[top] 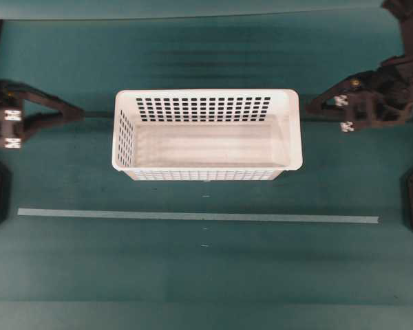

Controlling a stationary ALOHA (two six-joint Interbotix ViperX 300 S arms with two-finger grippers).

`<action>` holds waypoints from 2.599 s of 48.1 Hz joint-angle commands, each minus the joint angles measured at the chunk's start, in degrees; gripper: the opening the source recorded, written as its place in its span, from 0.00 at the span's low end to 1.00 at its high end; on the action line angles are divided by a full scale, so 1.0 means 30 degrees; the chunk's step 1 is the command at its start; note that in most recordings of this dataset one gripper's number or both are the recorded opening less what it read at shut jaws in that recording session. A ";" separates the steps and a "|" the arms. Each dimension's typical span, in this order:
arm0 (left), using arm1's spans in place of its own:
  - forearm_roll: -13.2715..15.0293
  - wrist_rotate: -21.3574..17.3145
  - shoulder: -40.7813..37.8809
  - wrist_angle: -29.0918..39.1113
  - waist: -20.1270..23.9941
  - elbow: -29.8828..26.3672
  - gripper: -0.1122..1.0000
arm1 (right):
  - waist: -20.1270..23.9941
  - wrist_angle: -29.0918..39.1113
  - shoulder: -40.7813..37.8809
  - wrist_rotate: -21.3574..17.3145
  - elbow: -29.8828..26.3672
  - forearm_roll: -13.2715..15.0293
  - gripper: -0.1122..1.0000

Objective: Lift the white basket with both hands.
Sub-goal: 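Move both grippers inward toward the short ends of the white basket, then lower both open grippers over the left and right basket rims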

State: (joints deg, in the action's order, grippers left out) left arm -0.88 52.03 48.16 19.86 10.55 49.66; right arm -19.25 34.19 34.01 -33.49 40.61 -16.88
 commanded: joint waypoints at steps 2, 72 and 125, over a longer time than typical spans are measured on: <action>-0.0088 0.1523 -0.0762 0.1553 0.0381 -0.0674 0.05 | -0.0293 0.1670 -0.1377 -0.0674 -0.1172 0.0205 0.06; -0.0322 0.2842 -0.7383 0.8936 0.0469 -0.5420 0.54 | 0.0469 0.7969 -0.6240 -0.7148 -0.4600 0.5010 0.63; -0.0264 0.4951 -1.2012 0.3633 0.1758 -0.2373 0.96 | 0.0615 0.3604 -1.0576 -1.1279 -0.2871 0.5010 0.97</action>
State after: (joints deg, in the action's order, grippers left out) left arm -1.58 66.80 11.69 31.55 15.82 42.54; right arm -17.58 45.62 2.72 -67.32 32.17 -2.02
